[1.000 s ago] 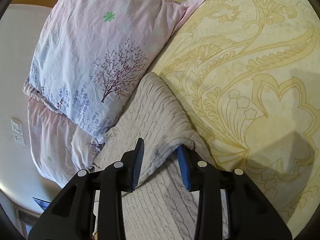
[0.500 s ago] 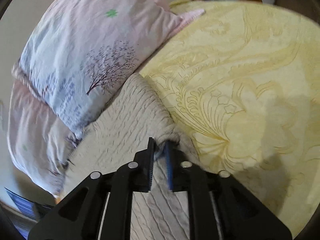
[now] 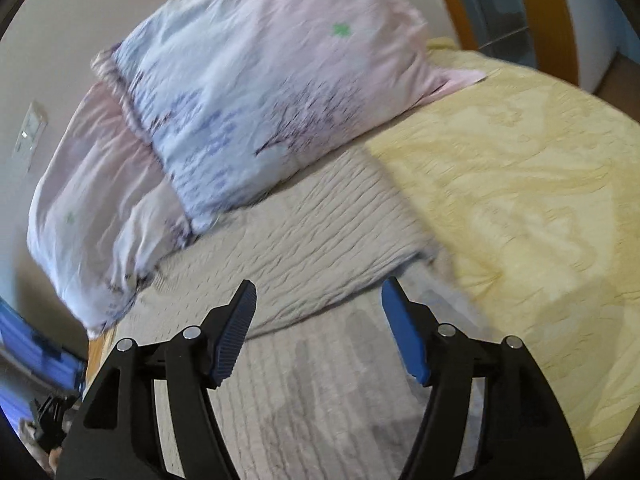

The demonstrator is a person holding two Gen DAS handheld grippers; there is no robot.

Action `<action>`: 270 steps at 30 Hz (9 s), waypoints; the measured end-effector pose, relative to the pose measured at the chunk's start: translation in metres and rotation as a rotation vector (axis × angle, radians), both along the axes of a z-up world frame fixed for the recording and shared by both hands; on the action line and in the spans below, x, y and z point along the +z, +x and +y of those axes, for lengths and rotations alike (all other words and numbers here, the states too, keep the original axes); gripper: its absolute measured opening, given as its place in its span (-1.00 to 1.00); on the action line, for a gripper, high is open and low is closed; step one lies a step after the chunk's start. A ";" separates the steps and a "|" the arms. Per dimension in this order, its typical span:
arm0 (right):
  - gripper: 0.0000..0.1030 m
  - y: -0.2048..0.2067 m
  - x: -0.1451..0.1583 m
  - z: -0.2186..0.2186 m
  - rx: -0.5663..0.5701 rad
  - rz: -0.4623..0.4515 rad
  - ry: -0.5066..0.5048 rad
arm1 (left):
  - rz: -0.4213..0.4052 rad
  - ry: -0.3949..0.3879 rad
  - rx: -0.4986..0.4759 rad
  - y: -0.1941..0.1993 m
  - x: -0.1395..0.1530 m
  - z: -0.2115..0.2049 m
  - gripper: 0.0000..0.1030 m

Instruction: Fold small clothes

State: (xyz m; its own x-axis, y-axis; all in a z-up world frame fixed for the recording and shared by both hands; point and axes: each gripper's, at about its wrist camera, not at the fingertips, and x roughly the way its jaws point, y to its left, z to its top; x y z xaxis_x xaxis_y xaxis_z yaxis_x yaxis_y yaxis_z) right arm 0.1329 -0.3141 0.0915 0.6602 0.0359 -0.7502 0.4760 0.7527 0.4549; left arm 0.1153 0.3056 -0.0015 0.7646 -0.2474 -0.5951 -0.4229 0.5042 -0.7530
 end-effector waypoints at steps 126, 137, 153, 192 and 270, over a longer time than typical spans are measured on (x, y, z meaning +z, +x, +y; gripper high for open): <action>0.19 0.008 -0.012 -0.030 0.124 0.043 0.117 | -0.133 0.061 -0.447 0.039 0.004 -0.131 0.04; 0.02 -0.077 -0.015 -0.067 0.189 0.110 0.150 | -0.152 0.191 -0.584 -0.046 0.002 -0.101 0.11; -0.32 -0.127 -0.027 -0.032 0.355 0.050 0.456 | -0.193 0.126 -0.782 -0.103 -0.014 -0.131 -0.20; -0.84 -0.148 0.040 -0.018 0.439 -0.230 0.230 | -0.314 0.148 -0.851 -0.117 0.019 -0.143 -0.89; -0.61 0.028 -0.029 -0.045 0.287 0.104 -0.087 | -0.092 0.470 -0.699 0.095 0.023 -0.169 -0.40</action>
